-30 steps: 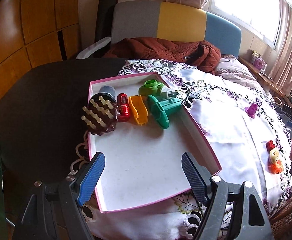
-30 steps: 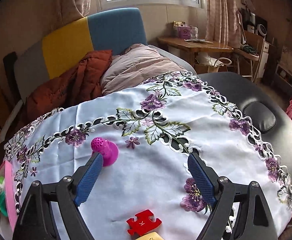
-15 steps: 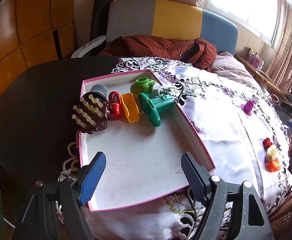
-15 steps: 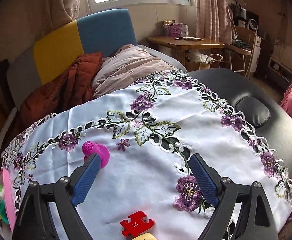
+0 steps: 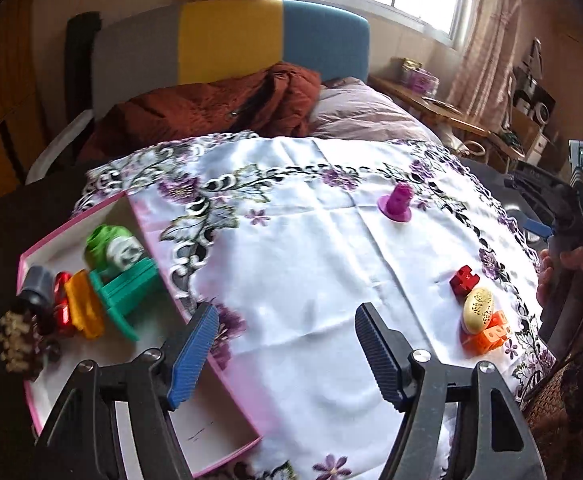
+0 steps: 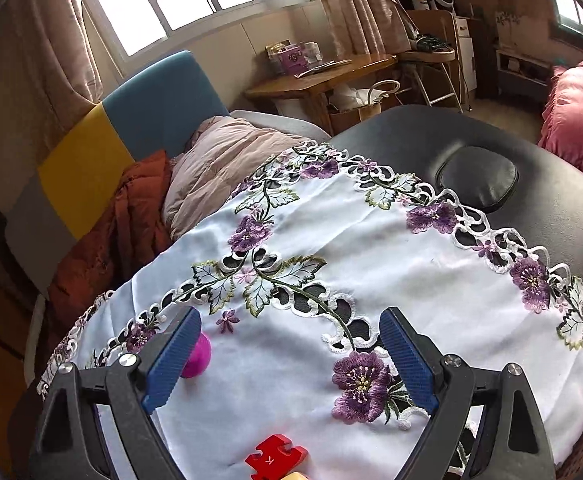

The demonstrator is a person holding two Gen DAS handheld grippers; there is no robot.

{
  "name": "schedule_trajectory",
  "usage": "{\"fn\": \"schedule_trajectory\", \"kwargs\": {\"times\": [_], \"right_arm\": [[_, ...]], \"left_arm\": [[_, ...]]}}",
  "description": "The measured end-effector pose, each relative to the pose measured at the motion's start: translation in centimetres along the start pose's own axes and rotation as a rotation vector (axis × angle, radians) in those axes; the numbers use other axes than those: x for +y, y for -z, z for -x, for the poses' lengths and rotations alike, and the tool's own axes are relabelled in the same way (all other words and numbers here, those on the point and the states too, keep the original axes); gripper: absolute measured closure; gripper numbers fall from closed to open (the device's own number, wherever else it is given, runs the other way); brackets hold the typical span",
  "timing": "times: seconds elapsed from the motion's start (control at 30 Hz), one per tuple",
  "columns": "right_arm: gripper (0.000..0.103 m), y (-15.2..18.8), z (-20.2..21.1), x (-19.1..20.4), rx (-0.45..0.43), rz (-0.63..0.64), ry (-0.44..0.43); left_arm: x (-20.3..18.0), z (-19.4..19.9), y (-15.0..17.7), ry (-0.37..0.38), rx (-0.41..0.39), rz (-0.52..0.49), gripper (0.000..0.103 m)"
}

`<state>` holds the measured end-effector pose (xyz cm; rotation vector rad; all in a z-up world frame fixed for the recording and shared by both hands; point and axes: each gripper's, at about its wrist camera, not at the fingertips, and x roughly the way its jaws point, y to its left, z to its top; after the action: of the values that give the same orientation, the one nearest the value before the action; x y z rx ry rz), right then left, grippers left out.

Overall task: Organize rigid objects
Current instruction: 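Grasp the magenta suction cup with the left tool, then lift the magenta suction cup with the left tool while the right tool moves to the orange blocks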

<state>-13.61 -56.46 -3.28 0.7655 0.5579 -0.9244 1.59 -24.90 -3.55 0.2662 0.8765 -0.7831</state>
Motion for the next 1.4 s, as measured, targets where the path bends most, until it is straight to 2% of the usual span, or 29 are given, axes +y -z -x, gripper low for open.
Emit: {"fn": "schedule_trajectory", "kwargs": {"times": [0.13, 0.47, 0.63, 0.73, 0.83, 0.93, 1.13, 1.4], "right_arm": [[0.01, -0.2, 0.0, -0.2, 0.005, -0.015, -0.02], [0.01, -0.5, -0.2, -0.2, 0.012, -0.022, -0.049], [0.01, -0.5, -0.5, -0.2, 0.03, -0.035, -0.059], [0.01, -0.4, -0.7, -0.1, 0.029, -0.019, -0.036], [0.01, -0.4, -0.9, -0.3, 0.03, -0.022, -0.031], [0.01, -0.5, -1.0, -0.5, 0.028, -0.024, -0.03], [0.01, -0.2, -1.6, -0.5, 0.07, -0.031, -0.05], [0.01, 1.3, -4.0, -0.5, 0.241, -0.048, -0.098]], "left_arm": [[-3.8, -3.8, -2.4, 0.074, 0.024, -0.1, 0.038], [-11.2, -12.1, -9.0, 0.157, 0.032, -0.245, 0.038], [-14.1, -15.9, -11.1, 0.152, 0.026, -0.306, 0.038], [-15.0, -18.8, -12.0, 0.129, 0.056, -0.309, 0.038], [-14.6, -20.9, -12.1, 0.145, 0.103, -0.278, 0.071], [-13.2, -20.1, -11.6, 0.166, 0.094, -0.225, 0.071], [-9.4, -15.6, -8.8, 0.139, 0.086, -0.135, 0.071], [-6.5, -8.0, -3.8, 0.125, 0.032, -0.117, 0.071]]}}
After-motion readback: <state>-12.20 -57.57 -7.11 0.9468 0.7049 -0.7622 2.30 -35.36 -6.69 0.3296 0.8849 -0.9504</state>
